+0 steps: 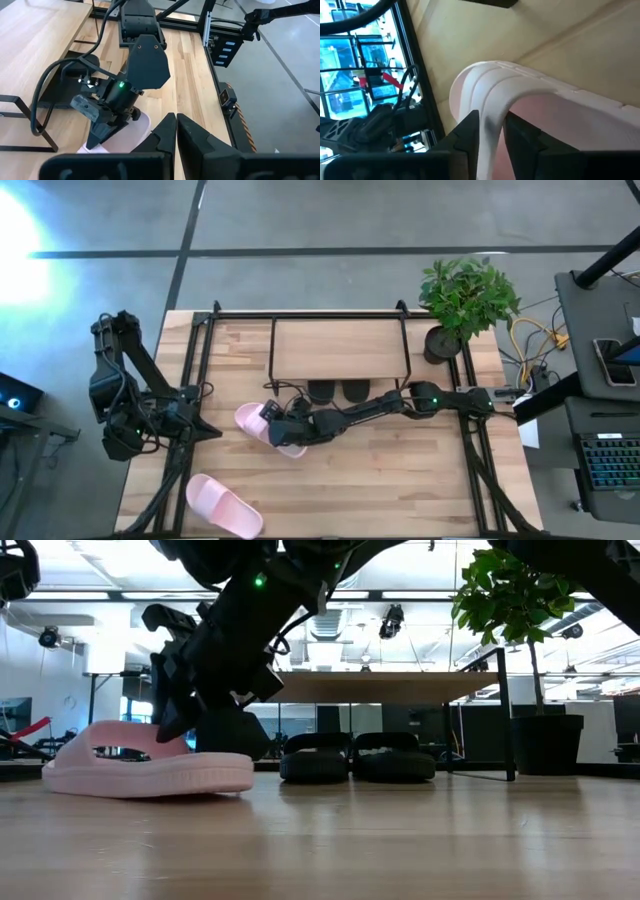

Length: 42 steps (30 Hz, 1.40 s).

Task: Pick and place slides into the shelf
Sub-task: Put the top pink slide on the shelf

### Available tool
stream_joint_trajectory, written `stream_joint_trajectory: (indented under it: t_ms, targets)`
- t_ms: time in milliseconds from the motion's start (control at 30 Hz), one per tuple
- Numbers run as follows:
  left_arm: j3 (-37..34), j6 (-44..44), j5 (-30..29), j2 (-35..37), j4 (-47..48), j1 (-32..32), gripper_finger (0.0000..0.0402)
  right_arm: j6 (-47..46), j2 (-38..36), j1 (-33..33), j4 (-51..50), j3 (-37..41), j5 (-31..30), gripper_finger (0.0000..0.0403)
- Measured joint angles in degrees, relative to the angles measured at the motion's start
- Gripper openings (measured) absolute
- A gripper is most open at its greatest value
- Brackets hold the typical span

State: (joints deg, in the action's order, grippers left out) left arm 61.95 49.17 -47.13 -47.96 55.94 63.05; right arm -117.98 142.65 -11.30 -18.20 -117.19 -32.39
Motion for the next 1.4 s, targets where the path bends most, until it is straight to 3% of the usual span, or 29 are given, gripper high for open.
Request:
stream_joint_trajectory:
  t_ms: [233, 633, 767, 967, 1033, 1233, 1400]
  targets:
    - [0.0, -0.07, -0.02, 0.0, 0.02, -0.02, 0.0, 4.27, 0.0, 0.01, 0.69, 0.0, 0.2, 0.0018]
    - [0.0, -0.02, -0.02, -0.13, 0.02, -0.02, 0.0, 10.98, -0.13, -7.59, 1.99, -5.92, -2.73, 0.001]
    - [0.0, 0.01, -0.02, -0.55, -0.06, -0.01, 0.0, 7.1, -1.06, -11.81, -4.87, -10.42, -13.62, 0.0009]
    - [0.0, 0.04, 0.13, -1.21, -0.31, -0.02, 0.0, -10.49, -2.71, -16.24, -29.79, -17.85, -33.11, 0.0009]
    - [0.0, 0.04, 0.27, -1.27, -0.32, -0.02, 0.0, -13.71, -4.49, -16.98, -31.9, -16.77, -38.89, 0.0009]
    - [0.0, 0.04, 0.37, -1.52, -1.68, 0.0, 0.0, -12.08, -9.26, -14.93, -34.01, -16.57, -56.1, 0.0009]
    - [0.0, 0.07, 0.39, -1.73, -2.16, 0.0, 0.0, -10.68, -15.27, -9.98, -47.27, -16.57, -55.46, 0.0011]
